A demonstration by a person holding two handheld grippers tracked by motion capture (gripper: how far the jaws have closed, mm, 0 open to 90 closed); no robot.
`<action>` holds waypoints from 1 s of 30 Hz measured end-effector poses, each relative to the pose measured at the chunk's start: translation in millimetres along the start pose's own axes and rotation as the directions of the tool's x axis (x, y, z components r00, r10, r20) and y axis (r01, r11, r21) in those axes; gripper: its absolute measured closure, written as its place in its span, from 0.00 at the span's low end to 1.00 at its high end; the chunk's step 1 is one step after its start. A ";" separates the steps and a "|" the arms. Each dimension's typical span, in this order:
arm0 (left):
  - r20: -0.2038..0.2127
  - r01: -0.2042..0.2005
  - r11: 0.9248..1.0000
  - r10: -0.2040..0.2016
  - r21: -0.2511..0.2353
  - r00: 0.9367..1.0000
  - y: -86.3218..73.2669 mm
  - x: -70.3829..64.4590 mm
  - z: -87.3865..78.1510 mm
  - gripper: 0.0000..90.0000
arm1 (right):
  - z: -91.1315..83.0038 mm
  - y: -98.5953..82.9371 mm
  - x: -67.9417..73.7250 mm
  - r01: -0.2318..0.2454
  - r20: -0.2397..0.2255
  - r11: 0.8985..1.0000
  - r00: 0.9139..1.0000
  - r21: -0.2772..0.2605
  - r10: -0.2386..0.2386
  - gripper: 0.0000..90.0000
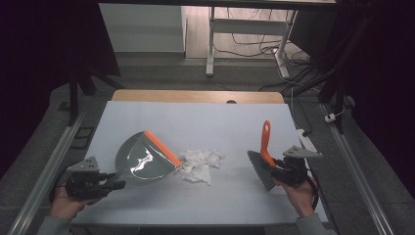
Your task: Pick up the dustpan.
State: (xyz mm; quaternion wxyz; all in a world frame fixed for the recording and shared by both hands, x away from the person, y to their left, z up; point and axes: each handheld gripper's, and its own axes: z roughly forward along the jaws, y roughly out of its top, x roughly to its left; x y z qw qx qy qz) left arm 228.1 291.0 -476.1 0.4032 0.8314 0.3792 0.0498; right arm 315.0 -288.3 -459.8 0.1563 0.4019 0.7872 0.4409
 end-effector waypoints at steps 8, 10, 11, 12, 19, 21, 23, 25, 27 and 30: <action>0.036 -0.025 0.999 0.024 0.031 0.999 -5.3 -4.6 2.3 0.69 | 0.5 2.3 2.7 0.011 -0.005 1.000 1.000 -0.006 -0.011 0.78; 0.047 -0.028 0.999 0.027 0.033 0.999 -7.4 -5.0 2.0 0.68 | 1.4 2.9 3.6 0.012 -0.006 1.000 1.000 -0.005 -0.012 0.78; 0.054 -0.026 0.999 0.024 0.032 0.998 -8.7 -5.1 2.3 0.68 | 1.4 2.9 3.6 0.012 -0.006 1.000 1.000 -0.005 -0.012 0.78; 0.057 -0.035 0.999 0.032 0.037 0.998 -9.7 -4.7 2.4 0.68 | 2.0 2.9 3.7 0.013 -0.005 1.000 1.000 -0.004 -0.013 0.78; 0.064 -0.033 0.997 0.029 0.065 0.998 -16.5 -4.7 0.8 0.68 | 1.8 3.4 4.4 0.011 -0.007 1.000 1.000 -0.005 -0.011 0.78; 0.075 -0.046 0.995 0.039 0.085 0.996 -17.8 -4.7 0.7 0.68 | 2.3 3.5 4.9 0.015 -0.006 1.000 1.000 -0.006 -0.015 0.78; 0.079 -0.056 0.993 0.048 0.103 0.996 -18.8 -5.1 1.3 0.68 | 3.3 3.5 5.4 0.016 -0.009 1.000 1.000 -0.005 -0.016 0.78; 0.081 -0.064 0.991 0.055 0.115 0.995 -19.5 -5.1 2.4 0.68 | 4.2 3.2 5.6 0.017 -0.007 1.000 1.000 -0.002 -0.017 0.78; 0.082 -0.063 0.990 0.053 0.122 0.995 -20.1 -5.9 5.0 0.68 | 4.9 3.0 5.9 0.017 -0.008 1.000 1.000 0.001 -0.017 0.78; 0.070 -0.080 0.985 0.070 0.151 0.995 -20.0 -6.8 8.7 0.68 | 5.4 3.0 6.1 0.014 -0.006 1.000 1.000 0.000 -0.014 0.78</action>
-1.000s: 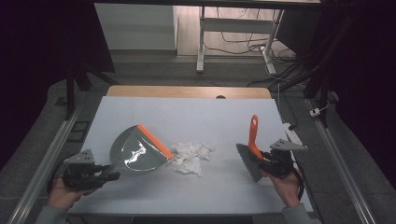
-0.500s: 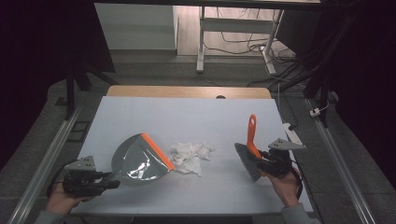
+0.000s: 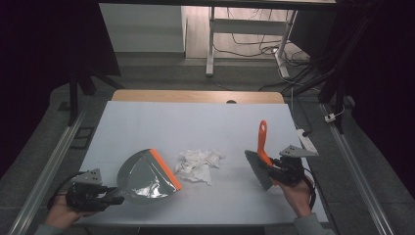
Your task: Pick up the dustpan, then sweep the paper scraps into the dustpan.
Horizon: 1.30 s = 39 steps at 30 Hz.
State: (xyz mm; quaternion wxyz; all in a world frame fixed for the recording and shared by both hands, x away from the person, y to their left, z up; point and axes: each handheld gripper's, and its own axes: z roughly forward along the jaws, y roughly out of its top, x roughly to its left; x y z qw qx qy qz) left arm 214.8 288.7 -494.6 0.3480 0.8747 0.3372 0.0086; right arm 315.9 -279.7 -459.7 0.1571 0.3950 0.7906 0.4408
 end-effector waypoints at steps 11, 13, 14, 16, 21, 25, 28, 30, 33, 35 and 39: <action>-0.010 -0.025 0.998 0.026 0.058 1.000 4.4 0.0 12.6 0.68 | 2.7 1.7 1.6 0.000 0.000 1.000 1.000 -0.002 0.000 0.78; -0.009 -0.026 0.998 0.026 0.061 1.000 5.1 -0.3 13.8 0.68 | 3.3 2.5 2.3 0.002 0.000 1.000 1.000 -0.002 -0.002 0.78; -0.007 -0.029 0.998 0.029 0.061 1.000 5.3 -0.4 14.1 0.68 | 3.7 3.0 2.7 0.003 0.000 1.000 1.000 -0.002 -0.003 0.78; -0.005 -0.027 0.998 0.027 0.062 1.000 5.2 -0.7 14.4 0.68 | 4.2 4.1 3.3 0.001 0.002 1.000 1.000 -0.006 -0.001 0.78; -0.005 -0.027 0.997 0.028 0.068 1.000 6.2 -1.0 16.1 0.68 | 5.7 8.6 3.9 -0.015 0.011 1.000 1.000 -0.012 0.015 0.78; -0.002 -0.029 0.997 0.030 0.075 1.000 7.1 -1.0 18.7 0.68 | 13.7 16.4 5.7 -0.002 0.017 1.000 1.000 -0.007 0.002 0.78; -0.004 -0.032 0.996 0.033 0.081 0.999 7.9 -0.4 20.0 0.68 | 21.8 24.3 5.2 0.003 0.015 1.000 1.000 -0.012 -0.003 0.78; -0.001 -0.032 0.996 0.032 0.084 0.999 8.6 -0.7 21.2 0.68 | 27.4 28.5 5.5 0.004 0.016 1.000 1.000 -0.010 -0.004 0.78; 0.000 -0.035 0.996 0.035 0.087 0.999 9.4 -0.8 22.8 0.68 | 33.9 31.6 5.9 -0.003 0.006 1.000 1.000 -0.007 0.004 0.78; -0.001 -0.036 0.996 0.036 0.087 0.999 9.7 -1.1 23.5 0.68 | 37.4 32.9 6.1 -0.008 0.003 1.000 1.000 -0.004 0.008 0.78; 0.001 -0.038 0.996 0.038 0.087 0.999 10.3 -1.3 23.3 0.68 | 44.5 37.0 6.7 -0.013 0.002 1.000 1.000 0.000 0.013 0.78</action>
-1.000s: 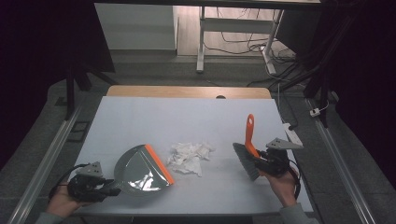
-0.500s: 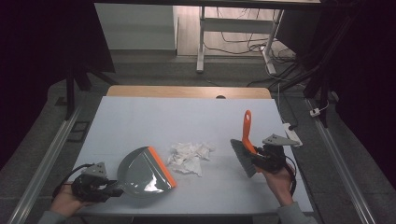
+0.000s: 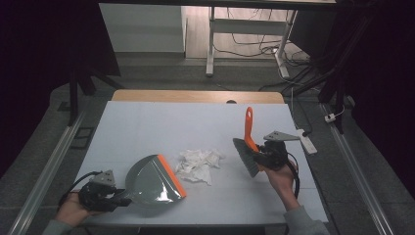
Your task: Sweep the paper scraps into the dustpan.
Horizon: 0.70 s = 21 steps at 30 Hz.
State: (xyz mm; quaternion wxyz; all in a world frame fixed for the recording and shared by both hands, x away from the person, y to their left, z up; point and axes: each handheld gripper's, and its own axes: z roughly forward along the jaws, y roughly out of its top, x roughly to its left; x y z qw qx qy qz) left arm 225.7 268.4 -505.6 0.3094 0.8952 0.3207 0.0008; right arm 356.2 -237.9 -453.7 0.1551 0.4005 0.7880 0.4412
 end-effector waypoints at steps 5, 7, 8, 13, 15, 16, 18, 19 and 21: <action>0.000 0.002 1.000 -0.002 0.000 1.000 0.6 0.6 0.1 0.68 | 11.7 5.8 0.7 -0.004 -0.004 1.000 1.000 0.001 0.004 0.78; 0.000 0.001 1.000 -0.001 -0.001 1.000 0.5 0.5 0.1 0.68 | 17.4 7.8 1.5 -0.001 -0.009 1.000 1.000 0.008 0.001 0.78; 0.001 0.002 1.000 -0.002 0.000 1.000 0.4 0.6 0.1 0.68 | 20.1 8.6 1.8 0.000 -0.010 1.000 1.000 0.011 0.000 0.78; 0.002 0.006 1.000 -0.006 -0.004 1.000 -0.1 1.2 0.0 0.68 | 33.3 10.5 3.1 -0.001 -0.017 1.000 1.000 0.028 0.001 0.78; 0.003 0.007 1.000 -0.007 -0.008 1.000 0.1 1.2 -0.2 0.68 | 39.3 11.1 3.9 -0.001 -0.020 0.999 1.000 0.038 0.002 0.78; 0.004 0.007 1.000 -0.007 -0.008 1.000 0.2 1.3 -0.2 0.68 | 42.1 11.6 4.0 -0.001 -0.021 0.999 1.000 0.040 0.002 0.78; 0.006 0.007 1.000 -0.006 -0.005 1.000 0.3 1.7 0.1 0.68 | 46.7 13.3 4.3 -0.006 -0.023 0.999 1.000 0.045 0.007 0.78; 0.006 0.007 1.000 -0.007 -0.003 1.000 0.3 1.8 0.4 0.68 | 49.8 14.9 4.6 -0.005 -0.019 0.999 1.000 0.046 0.006 0.78; 0.010 0.007 1.000 -0.007 -0.002 1.000 0.3 1.8 0.7 0.68 | 54.6 17.5 5.7 -0.005 -0.023 0.999 1.000 0.046 0.006 0.78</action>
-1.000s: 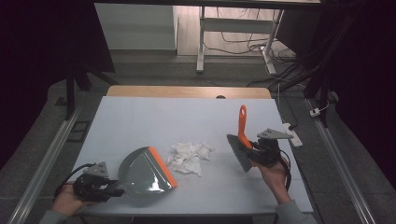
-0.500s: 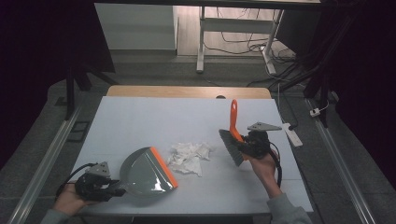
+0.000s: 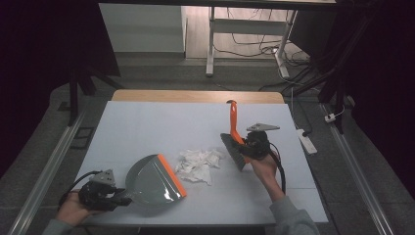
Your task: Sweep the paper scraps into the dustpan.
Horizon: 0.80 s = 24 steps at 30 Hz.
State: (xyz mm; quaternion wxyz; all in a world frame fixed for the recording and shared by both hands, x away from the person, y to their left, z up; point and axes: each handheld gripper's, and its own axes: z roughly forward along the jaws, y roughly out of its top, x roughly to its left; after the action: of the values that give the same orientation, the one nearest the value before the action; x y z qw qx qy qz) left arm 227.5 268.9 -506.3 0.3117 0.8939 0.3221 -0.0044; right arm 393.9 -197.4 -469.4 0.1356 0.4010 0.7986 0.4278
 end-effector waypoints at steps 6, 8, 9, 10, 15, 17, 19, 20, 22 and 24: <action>0.009 -0.001 1.000 0.001 0.001 1.000 0.8 0.0 2.2 0.68 | 11.1 6.6 2.2 0.012 0.008 1.000 1.000 0.007 -0.012 0.78; 0.013 -0.003 1.000 0.003 0.002 1.000 1.3 0.1 3.0 0.68 | 13.7 8.9 2.1 0.014 0.015 1.000 1.000 0.006 -0.014 0.78; 0.015 -0.003 1.000 0.003 0.002 1.000 1.4 0.1 3.2 0.68 | 15.0 10.0 1.9 0.012 0.016 1.000 1.000 0.005 -0.012 0.78; 0.015 -0.004 1.000 0.004 0.004 1.000 1.6 -0.1 3.3 0.68 | 16.2 10.9 1.7 0.009 0.018 1.000 1.000 0.005 -0.009 0.78; 0.019 -0.004 1.000 0.004 0.013 1.000 1.8 0.4 4.9 0.68 | 25.9 16.3 1.2 0.000 0.026 1.000 1.000 0.012 0.000 0.78; 0.021 -0.002 1.000 0.001 0.016 1.000 1.7 1.1 5.5 0.68 | 29.6 18.4 2.1 -0.001 0.019 1.000 1.000 0.015 0.001 0.78; 0.026 0.001 1.000 -0.002 0.015 1.000 1.9 1.9 6.6 0.68 | 34.1 20.2 3.0 0.007 0.019 1.000 1.000 0.018 -0.007 0.78; 0.027 0.001 1.000 -0.001 0.015 1.000 2.1 2.2 7.0 0.68 | 36.1 21.1 3.8 0.003 0.015 1.000 1.000 0.021 -0.003 0.78; 0.032 -0.002 1.000 0.001 0.015 0.999 2.6 2.9 7.7 0.68 | 40.3 22.6 6.2 0.005 0.006 1.000 1.000 0.023 -0.005 0.78; 0.035 -0.003 1.000 0.002 0.014 0.999 3.0 3.3 8.4 0.68 | 43.6 23.6 9.3 0.010 -0.002 0.999 1.000 0.030 -0.010 0.78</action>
State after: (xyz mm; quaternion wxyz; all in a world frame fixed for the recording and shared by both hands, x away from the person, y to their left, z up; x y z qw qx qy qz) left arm 233.5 264.2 -512.1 0.3111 0.8962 0.3155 -0.0220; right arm 424.6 -157.9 -475.6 0.1307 0.3987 0.8071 0.4154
